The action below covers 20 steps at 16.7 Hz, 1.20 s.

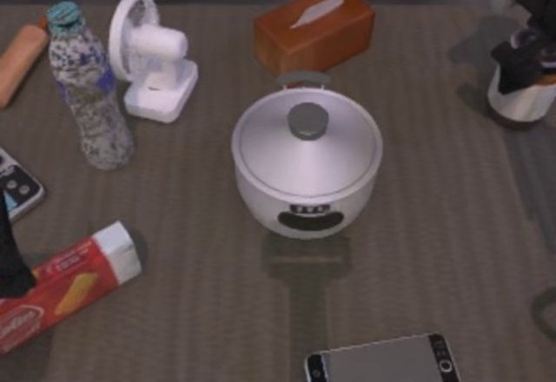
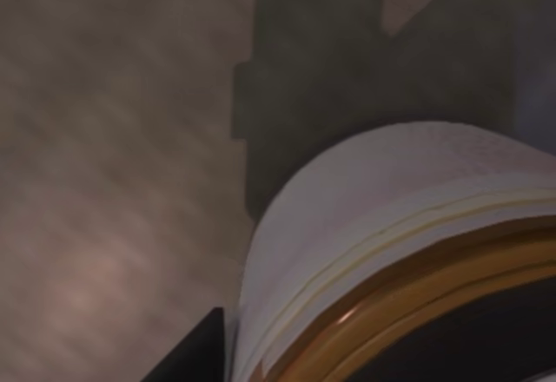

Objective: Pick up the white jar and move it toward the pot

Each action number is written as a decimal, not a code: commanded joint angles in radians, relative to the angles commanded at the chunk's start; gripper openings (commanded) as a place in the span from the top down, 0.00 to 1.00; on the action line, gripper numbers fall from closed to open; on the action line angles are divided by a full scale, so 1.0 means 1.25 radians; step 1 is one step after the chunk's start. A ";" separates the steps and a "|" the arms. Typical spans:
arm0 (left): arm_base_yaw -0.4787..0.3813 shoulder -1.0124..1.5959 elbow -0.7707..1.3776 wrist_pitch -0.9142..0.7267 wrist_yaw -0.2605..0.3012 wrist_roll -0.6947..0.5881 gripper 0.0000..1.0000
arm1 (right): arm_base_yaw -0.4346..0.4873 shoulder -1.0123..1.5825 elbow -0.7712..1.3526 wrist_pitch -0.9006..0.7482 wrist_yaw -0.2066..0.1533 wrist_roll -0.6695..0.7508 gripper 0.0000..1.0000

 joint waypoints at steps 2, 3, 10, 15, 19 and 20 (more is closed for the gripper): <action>0.000 0.000 0.000 0.000 0.000 0.000 0.00 | 0.000 0.000 0.000 0.000 0.000 0.000 1.00; 0.000 0.000 0.000 0.000 0.000 0.000 0.00 | 0.000 0.000 0.000 0.000 0.000 0.000 1.00; 0.000 0.000 0.000 0.000 0.000 0.000 0.00 | -0.003 -0.012 -0.012 0.000 0.000 0.002 1.00; 0.000 0.000 0.000 0.000 0.000 0.000 0.00 | -0.005 -0.176 -0.182 0.007 -0.001 0.007 1.00; 0.000 0.000 0.000 0.000 0.000 0.000 0.00 | 0.002 -0.357 -0.371 0.014 -0.003 0.002 1.00; 0.000 0.000 0.000 0.000 0.000 0.000 0.00 | 0.004 -0.391 -0.405 0.015 -0.004 0.001 1.00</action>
